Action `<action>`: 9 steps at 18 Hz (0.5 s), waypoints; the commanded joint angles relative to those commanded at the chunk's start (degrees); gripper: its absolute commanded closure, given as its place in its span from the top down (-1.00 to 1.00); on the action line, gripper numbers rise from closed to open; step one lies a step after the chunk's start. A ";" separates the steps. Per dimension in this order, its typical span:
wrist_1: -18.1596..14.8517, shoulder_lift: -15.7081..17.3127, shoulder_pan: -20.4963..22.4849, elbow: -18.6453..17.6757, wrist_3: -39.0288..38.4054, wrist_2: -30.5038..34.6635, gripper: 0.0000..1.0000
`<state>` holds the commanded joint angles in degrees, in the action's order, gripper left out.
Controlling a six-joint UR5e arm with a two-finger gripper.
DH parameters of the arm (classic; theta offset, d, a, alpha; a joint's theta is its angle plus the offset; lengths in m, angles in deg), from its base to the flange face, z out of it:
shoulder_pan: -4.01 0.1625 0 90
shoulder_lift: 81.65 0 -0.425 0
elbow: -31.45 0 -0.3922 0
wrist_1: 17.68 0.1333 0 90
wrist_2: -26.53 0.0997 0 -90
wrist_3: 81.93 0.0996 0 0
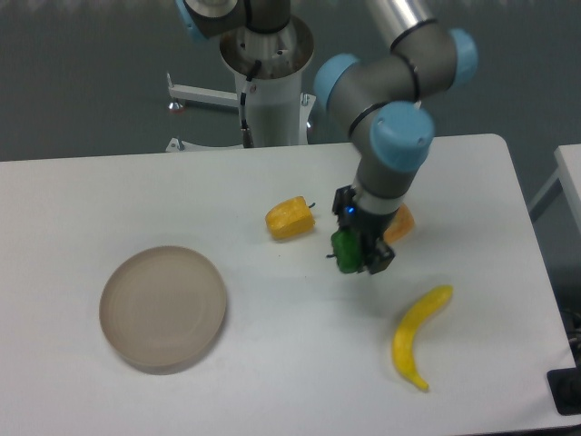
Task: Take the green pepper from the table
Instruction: 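Raise the held green pepper up off the table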
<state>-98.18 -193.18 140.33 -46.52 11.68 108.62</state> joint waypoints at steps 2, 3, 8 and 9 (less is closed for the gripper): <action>-2.47 -0.18 0.35 1.41 0.17 4.27 -0.46; -2.74 -0.18 0.18 1.59 0.09 5.96 -0.46; -2.65 -0.53 -0.09 1.33 -0.17 6.59 -0.42; -2.65 -0.53 -0.17 1.24 -0.09 6.59 -0.41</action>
<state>-100.83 -193.71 140.16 -45.28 11.59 115.21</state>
